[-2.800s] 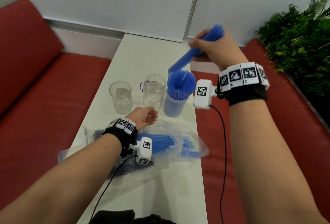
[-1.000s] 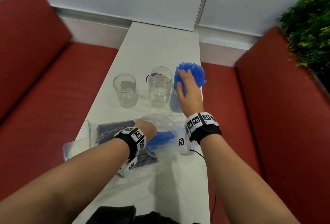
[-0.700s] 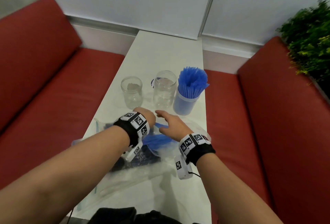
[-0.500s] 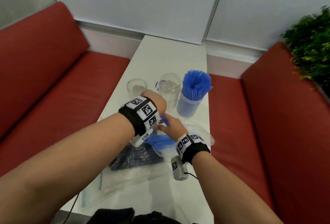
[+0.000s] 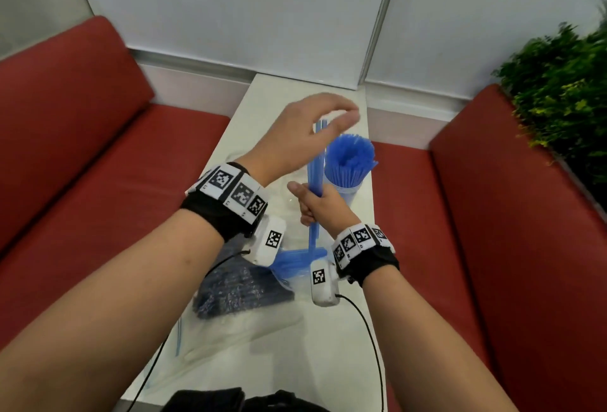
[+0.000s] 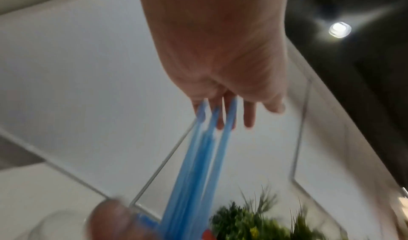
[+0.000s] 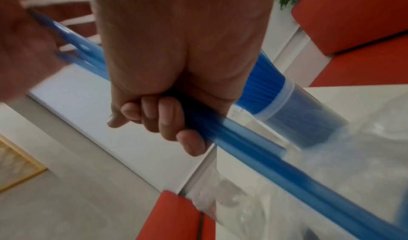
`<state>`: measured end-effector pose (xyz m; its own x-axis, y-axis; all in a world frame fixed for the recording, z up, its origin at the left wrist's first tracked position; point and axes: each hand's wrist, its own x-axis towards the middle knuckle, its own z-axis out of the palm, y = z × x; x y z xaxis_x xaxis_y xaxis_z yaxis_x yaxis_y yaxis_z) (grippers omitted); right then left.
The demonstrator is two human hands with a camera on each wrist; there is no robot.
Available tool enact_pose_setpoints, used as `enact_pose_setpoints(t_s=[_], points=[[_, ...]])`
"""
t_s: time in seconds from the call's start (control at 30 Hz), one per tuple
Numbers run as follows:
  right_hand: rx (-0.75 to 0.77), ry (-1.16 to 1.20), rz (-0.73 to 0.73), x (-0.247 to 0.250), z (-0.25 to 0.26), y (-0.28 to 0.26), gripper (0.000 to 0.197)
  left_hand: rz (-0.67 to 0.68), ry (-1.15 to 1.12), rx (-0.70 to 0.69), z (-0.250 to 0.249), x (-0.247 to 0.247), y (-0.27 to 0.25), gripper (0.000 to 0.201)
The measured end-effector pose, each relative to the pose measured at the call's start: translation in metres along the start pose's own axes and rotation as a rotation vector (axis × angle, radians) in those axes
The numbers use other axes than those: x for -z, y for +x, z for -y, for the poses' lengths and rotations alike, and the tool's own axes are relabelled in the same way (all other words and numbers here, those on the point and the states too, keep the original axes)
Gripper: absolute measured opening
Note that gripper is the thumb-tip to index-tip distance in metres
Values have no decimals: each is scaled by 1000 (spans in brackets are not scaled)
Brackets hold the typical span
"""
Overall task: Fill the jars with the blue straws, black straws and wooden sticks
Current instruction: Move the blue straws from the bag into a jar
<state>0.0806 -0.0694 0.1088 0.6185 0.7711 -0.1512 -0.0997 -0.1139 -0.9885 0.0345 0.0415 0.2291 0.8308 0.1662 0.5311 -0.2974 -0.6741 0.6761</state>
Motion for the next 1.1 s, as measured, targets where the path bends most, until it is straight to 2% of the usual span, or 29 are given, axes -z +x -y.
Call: enact_pose_setpoints(t_s=[0.07,0.1,0.13,0.2,0.23,0.3,0.4,0.5,0.57,0.63,0.7,0.83,1.0,1.1], points=[[44,37,-50,9,21,-4,44,-289,-260,124,16,3,0,35],[74,47,-63,14,33,-6,44,-351,-330,248,27,2,-2,39],[108,58,-65,18,46,-7,44,-330,-369,410,38,-1,-6,43],[186,97,-42,23,71,-9,43,-105,-500,788,59,-12,-19,52],[223,114,-30,23,83,-10,44,32,-588,926,67,-19,-28,57],[280,145,-17,22,101,-10,47,203,-795,1054,80,-34,-45,65],[326,180,12,18,113,-8,49,264,-1224,1236,89,-56,-59,72],[320,160,30,14,110,-6,42,249,-1628,1290,87,-67,-63,62],[313,143,24,14,103,-4,36,248,-1769,1289,83,-67,-63,55],[308,142,11,14,97,-3,31,242,-1817,1289,83,-66,-64,50],[308,161,-1,14,93,-2,31,204,-1796,1309,79,-64,-63,44],[311,148,-20,13,90,1,45,69,-1636,1393,75,-65,-61,27],[290,73,-24,11,82,-2,52,212,-1648,1479,72,-59,-58,24],[238,-27,-25,16,81,-3,49,124,-1536,1488,78,-63,-61,24]])
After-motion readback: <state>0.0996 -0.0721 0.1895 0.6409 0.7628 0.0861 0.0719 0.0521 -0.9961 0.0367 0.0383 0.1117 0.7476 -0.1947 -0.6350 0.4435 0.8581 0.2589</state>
